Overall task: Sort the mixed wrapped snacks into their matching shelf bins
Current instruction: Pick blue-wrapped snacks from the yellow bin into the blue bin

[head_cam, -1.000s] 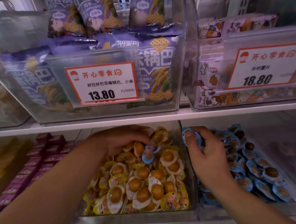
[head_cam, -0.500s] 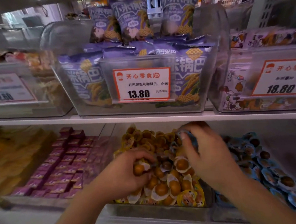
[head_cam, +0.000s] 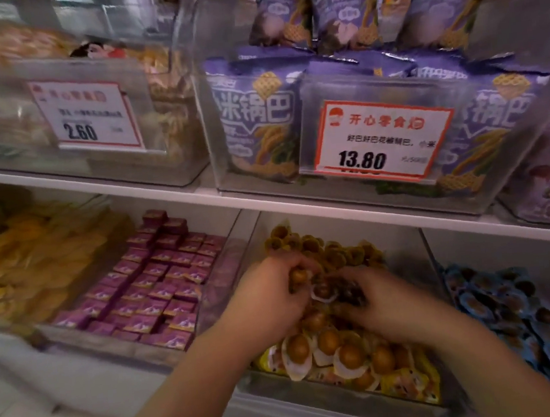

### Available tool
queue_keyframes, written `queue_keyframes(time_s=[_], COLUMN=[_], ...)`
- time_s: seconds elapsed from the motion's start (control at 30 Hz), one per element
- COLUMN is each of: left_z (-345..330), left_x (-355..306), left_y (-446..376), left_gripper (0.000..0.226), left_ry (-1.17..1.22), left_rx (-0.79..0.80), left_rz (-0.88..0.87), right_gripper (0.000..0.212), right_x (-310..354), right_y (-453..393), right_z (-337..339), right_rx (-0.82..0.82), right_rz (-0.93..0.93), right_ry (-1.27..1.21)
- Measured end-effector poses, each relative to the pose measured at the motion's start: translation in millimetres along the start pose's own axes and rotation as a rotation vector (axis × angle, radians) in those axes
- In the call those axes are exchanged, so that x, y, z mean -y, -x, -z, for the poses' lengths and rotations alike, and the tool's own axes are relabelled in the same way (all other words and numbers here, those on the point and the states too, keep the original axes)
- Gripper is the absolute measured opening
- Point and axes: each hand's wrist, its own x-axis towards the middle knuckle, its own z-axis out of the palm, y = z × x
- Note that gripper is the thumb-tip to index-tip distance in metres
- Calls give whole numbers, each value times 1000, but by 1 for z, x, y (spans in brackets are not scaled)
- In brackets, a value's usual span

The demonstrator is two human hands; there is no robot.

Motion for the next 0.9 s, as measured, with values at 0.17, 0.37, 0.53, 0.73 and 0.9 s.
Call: queue_keyframes(time_s=[0.17,0.37,0.53,0.73,0.9], left_z=[-7,-13,-21,-11,-19], left_x=[2,5,3,-25,-66], left_y=[-3,-11,-23,-33,-15], left_gripper=[26,56,50,37,27], left_ry=[-255,-632,-648,-208,177], left_rx=[-21,147,189,-85,-21], left_rz=[-56,-169,-207,-177,-232], right_gripper=[34,28,15,26,49], right_x=[-2,2,11,11,11], right_y=[4,12,27,43,62], right_z=[4,14,17,19,31], right_rx=[-159,-426,-428,-374,-210], right_rz=[-70,-130,-269,-366,-248], right_ry=[-94,-551,-1158,-1503,-1603])
